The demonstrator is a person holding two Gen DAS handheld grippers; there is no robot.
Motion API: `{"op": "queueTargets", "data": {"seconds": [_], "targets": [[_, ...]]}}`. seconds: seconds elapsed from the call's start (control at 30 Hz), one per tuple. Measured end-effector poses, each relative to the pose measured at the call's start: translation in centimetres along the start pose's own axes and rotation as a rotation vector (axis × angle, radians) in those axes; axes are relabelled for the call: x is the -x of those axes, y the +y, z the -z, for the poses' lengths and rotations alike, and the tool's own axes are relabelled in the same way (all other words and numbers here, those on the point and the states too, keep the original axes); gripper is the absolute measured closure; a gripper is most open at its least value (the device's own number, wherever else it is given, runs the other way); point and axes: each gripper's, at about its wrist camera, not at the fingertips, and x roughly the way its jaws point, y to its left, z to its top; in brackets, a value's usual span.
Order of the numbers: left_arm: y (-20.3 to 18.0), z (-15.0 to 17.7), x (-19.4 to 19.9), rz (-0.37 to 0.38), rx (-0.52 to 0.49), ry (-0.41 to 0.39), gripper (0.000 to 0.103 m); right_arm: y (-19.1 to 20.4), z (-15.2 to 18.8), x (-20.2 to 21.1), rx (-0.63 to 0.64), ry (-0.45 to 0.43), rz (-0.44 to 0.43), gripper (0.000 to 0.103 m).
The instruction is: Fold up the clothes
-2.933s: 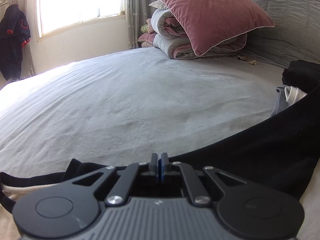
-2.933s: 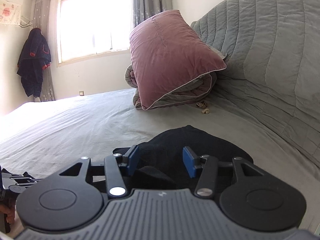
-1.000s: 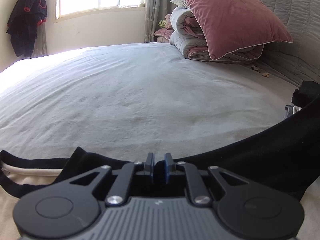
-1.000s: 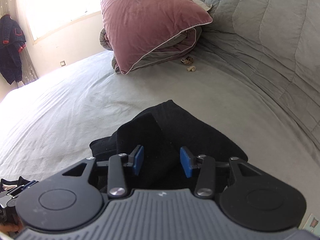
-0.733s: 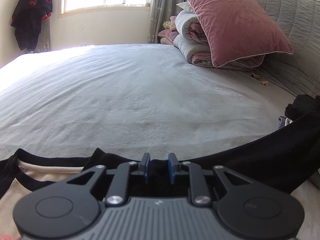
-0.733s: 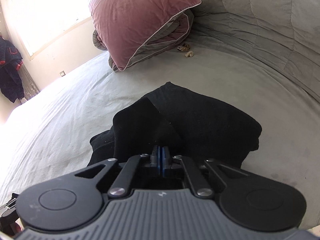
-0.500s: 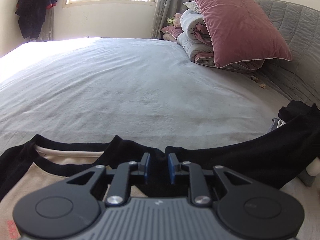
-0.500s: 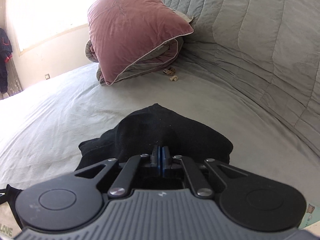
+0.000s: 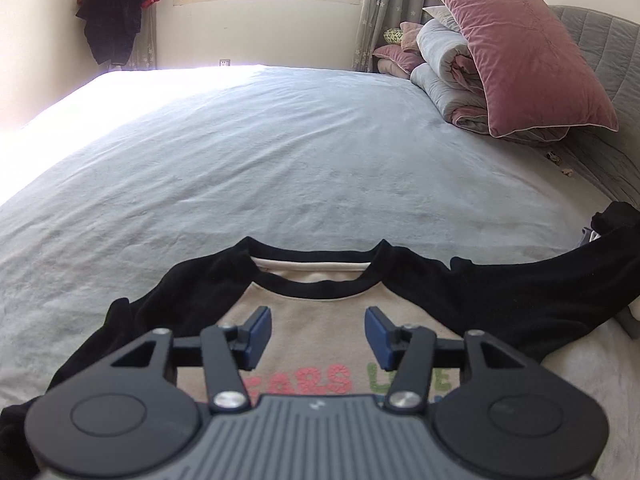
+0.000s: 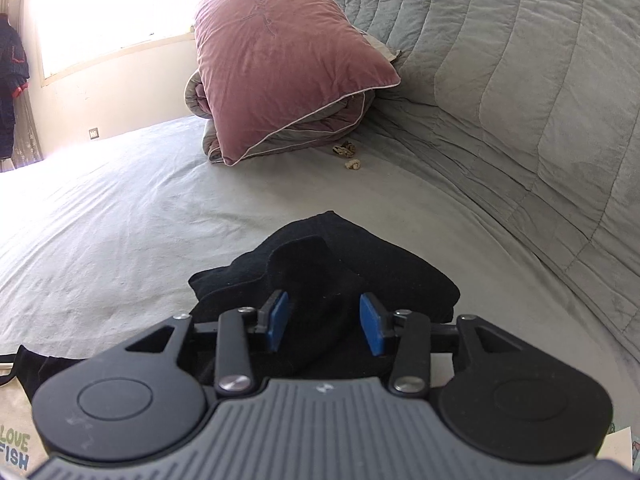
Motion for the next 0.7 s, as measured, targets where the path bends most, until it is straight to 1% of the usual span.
{"op": "queueTargets", "data": {"seconds": [0.03, 0.13, 0.2, 0.3, 0.4, 0.47, 0.57, 0.7], "targets": [[0.9, 0.1, 0.4, -0.013, 0.002, 0.002, 0.043, 0.7, -0.1, 0.4, 0.009, -0.004, -0.010, 0.059], [3.9, 0.4, 1.6, -0.058, 0.015, 0.014, 0.039, 2.7, -0.1, 1.6, 0.026, -0.012, -0.046, 0.059], [6.2, 0.7, 2.3, -0.080, 0.046, 0.035, 0.039, 4.2, -0.1, 2.4, 0.041, -0.016, -0.075, 0.059], [10.1, 1.7, 3.5, -0.103, 0.129, 0.079, 0.038, 6.7, 0.0, 3.5, 0.067, -0.020, -0.120, 0.057], [13.2, 2.7, 5.0, -0.111, 0.224, 0.088, 0.037, 9.3, 0.0, 4.3, 0.087, -0.015, -0.166, 0.055], [14.9, 3.4, 5.9, -0.118, 0.271, 0.101, 0.036, 10.8, 0.0, 4.7, 0.094, -0.004, -0.196, 0.055], [16.6, 4.5, 6.9, -0.131, 0.306, 0.128, 0.033, 13.8, 0.4, 5.5, 0.122, 0.004, -0.241, 0.055], [18.9, 7.0, 8.0, -0.129, 0.376, 0.131, 0.032, 17.8, 1.4, 6.9, 0.174, 0.033, -0.306, 0.053]]}}
